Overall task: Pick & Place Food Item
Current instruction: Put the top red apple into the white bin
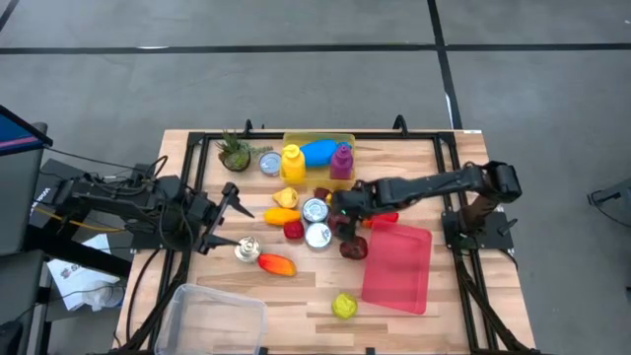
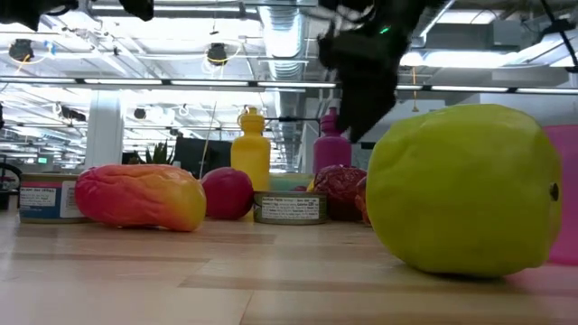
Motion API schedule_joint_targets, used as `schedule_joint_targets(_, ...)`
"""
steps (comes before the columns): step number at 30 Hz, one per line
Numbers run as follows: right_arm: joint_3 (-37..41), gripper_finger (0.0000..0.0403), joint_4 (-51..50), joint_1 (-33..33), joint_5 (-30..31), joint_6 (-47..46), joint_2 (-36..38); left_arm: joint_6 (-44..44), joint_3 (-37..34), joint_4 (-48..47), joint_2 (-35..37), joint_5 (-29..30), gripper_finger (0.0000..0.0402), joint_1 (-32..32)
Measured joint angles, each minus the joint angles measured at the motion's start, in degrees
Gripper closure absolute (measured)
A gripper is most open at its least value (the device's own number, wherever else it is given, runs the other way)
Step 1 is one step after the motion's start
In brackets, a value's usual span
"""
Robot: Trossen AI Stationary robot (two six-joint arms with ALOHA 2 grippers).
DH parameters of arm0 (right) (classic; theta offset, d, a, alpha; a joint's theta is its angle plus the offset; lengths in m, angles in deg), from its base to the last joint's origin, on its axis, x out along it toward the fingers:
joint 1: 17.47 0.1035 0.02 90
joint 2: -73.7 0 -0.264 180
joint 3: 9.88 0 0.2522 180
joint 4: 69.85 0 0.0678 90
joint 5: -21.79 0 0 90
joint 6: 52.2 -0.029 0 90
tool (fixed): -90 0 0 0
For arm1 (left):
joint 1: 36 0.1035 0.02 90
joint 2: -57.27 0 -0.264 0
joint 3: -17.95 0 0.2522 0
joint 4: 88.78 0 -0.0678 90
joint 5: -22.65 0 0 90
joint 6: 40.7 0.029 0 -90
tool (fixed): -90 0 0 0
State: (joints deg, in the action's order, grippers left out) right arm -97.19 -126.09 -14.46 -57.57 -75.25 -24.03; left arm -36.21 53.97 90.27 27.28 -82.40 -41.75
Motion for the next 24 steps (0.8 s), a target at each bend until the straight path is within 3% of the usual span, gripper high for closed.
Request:
schedule_joint_targets(5,0.1,0.0055,-1.5,-3.6,-4.3,0.1,-3.3,1.0,-0.1,-0.9,1.1,0.0,0.0053,0.0)
schedule_joint_targets(13,0.2,0.0055,1.5,-2.5,-9.1,1.3,-10.2,1.6,-0.1,-4.1,2.3,0.0,0.0061,0.0)
schedule_joint_targets(18,0.0,0.0065,1.9,-1.6,-8.6,1.1,-12.0,1.6,0.0,-4.1,2.2,0.0,0.0062,0.0)
schedule_joint_targets(24,0.2,0.0124,1.7,0.6,-3.0,0.2,-10.5,1.6,0.0,-3.8,2.2,0.0,0.0068,0.0)
